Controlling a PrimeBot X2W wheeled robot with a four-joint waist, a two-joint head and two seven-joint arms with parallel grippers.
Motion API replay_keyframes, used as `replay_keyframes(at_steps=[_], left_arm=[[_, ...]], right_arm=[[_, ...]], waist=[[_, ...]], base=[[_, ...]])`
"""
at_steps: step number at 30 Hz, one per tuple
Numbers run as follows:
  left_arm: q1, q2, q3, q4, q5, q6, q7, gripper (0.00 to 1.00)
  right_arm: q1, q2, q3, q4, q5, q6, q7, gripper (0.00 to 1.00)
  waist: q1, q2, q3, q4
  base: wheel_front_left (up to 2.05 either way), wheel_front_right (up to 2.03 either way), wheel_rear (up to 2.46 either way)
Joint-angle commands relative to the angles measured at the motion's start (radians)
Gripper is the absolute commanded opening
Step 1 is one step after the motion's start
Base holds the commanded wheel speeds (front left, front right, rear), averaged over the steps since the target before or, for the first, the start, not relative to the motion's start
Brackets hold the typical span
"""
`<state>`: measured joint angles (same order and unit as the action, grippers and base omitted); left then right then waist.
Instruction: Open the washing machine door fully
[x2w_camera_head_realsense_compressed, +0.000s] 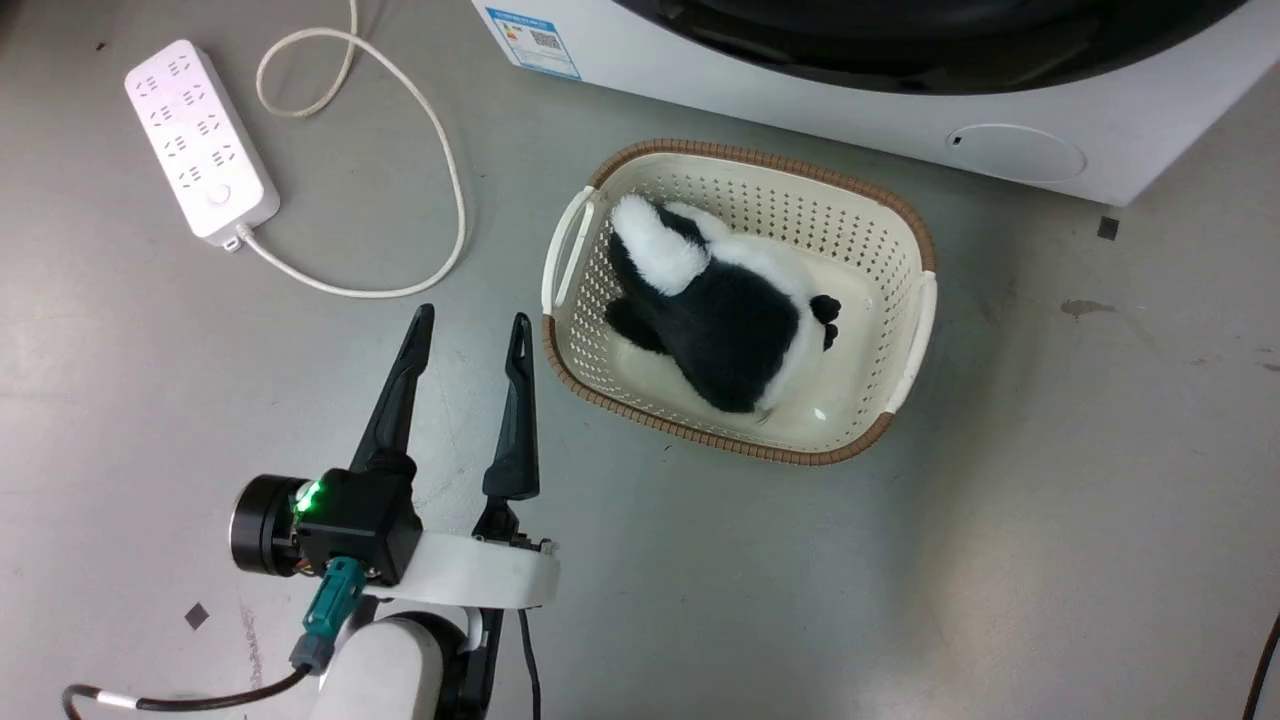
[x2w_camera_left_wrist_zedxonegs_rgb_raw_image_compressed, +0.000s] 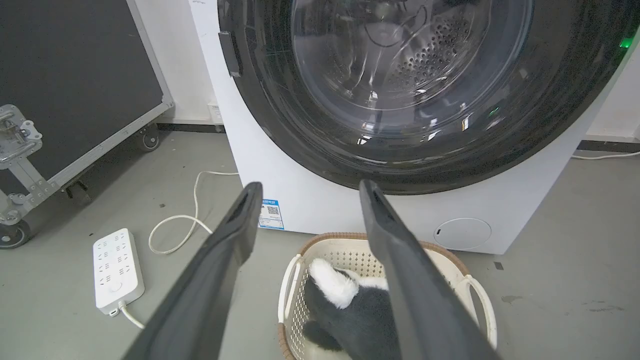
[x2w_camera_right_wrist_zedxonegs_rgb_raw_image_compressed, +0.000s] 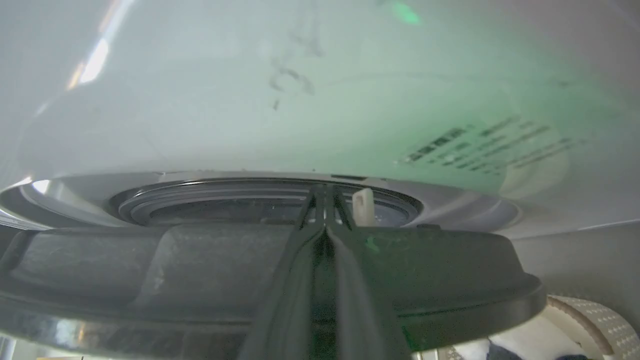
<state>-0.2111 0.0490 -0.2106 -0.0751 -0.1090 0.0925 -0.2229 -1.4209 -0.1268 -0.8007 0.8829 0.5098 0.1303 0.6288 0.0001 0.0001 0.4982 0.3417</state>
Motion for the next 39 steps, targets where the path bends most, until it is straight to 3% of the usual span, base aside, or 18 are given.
replay_keyframes(at_steps=[1, 12, 22, 27, 39], left_arm=[[-0.019, 0.001, -0.004, -0.006, -0.009, 0.007, -0.012, 1.0], [-0.013, 0.001, -0.009, 0.003, -0.002, 0.012, -0.035, 1.0], [0.058, 0.001, 0.013, 0.029, 0.027, -0.01, -0.039, 1.0], [0.089, 0.001, 0.017, 0.039, 0.036, -0.021, -0.039, 1.0], [0.118, 0.001, 0.022, 0.05, 0.046, -0.036, -0.039, 1.0]], right_arm=[[-0.036, 0.003, -0.028, 0.048, -0.001, 0.001, 0.041, 0.0], [0.015, 0.02, -0.143, 0.1, 0.04, 0.0, 0.214, 0.0], [0.273, 0.074, -0.137, -0.045, 0.133, 0.0, 0.359, 0.0], [0.361, 0.076, -0.045, -0.007, 0.245, 0.0, 0.386, 0.0], [0.504, 0.076, 0.324, 0.077, 0.591, 0.0, 0.326, 0.0]], waist=[[-0.0001, -0.0001, 0.002, 0.005], [-0.0001, -0.0001, -0.079, 0.005], [-0.0001, -0.0001, -0.236, -0.031], [-0.0001, -0.0001, -0.288, -0.04], [-0.0001, -0.0001, -0.332, -0.041]], base=[[0.0, 0.0, 0.0], [0.0, 0.0, 0.0], [0.0, 0.0, 0.0], [0.0, 0.0, 0.0], [0.0, 0.0, 0.0]])
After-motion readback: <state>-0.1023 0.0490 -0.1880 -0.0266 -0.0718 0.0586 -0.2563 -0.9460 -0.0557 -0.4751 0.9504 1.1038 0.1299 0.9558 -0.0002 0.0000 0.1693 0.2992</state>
